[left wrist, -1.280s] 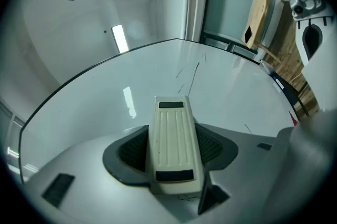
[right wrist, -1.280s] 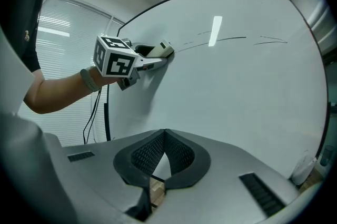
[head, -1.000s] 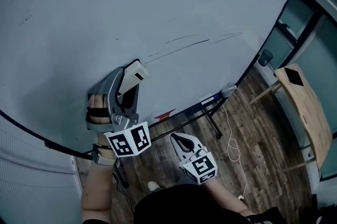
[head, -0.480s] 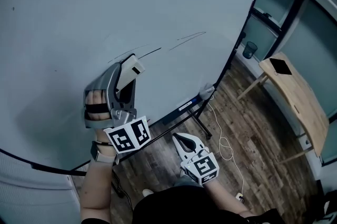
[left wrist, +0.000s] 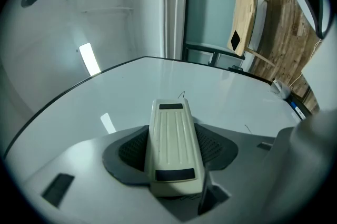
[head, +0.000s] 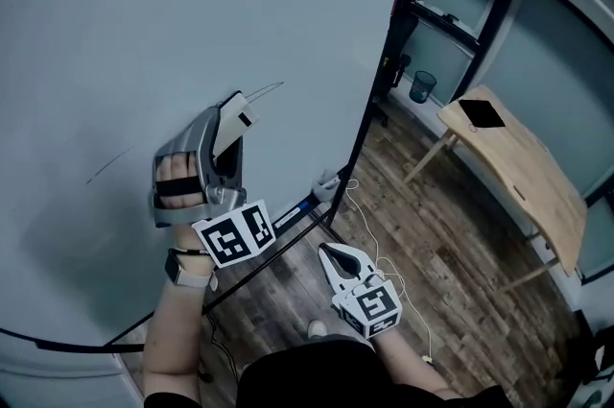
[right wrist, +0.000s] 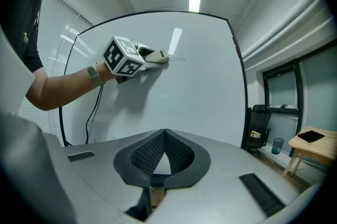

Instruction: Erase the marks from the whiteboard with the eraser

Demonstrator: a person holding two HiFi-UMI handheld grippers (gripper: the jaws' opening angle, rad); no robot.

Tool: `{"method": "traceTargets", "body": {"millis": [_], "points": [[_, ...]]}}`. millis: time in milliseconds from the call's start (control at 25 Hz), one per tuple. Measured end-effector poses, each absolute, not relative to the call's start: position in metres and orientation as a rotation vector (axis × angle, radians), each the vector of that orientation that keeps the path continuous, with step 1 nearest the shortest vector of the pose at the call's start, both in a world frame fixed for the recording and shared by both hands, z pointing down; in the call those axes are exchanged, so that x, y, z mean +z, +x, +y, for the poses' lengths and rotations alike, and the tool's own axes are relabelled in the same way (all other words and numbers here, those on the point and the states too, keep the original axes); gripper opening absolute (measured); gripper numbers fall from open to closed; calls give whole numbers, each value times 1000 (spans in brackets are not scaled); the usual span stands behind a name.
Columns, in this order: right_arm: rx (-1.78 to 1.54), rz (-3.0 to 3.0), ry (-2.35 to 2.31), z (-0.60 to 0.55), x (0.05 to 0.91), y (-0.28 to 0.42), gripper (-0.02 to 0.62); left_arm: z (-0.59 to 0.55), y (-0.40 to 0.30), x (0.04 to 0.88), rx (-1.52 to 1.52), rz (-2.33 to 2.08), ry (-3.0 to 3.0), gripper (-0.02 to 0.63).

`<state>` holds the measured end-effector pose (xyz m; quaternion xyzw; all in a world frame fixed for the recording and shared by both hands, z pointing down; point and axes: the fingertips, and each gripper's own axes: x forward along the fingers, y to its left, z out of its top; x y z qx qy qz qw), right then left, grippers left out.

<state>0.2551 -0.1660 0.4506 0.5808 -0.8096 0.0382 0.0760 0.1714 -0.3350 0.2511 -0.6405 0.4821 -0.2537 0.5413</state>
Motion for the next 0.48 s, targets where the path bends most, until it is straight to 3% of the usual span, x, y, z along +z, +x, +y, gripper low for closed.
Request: {"method": "traceTargets", "body": {"millis": [480], "points": [[151, -2338, 1867, -163, 459, 358, 26, -378, 297, 260, -659, 1092, -1499, 262]]}}
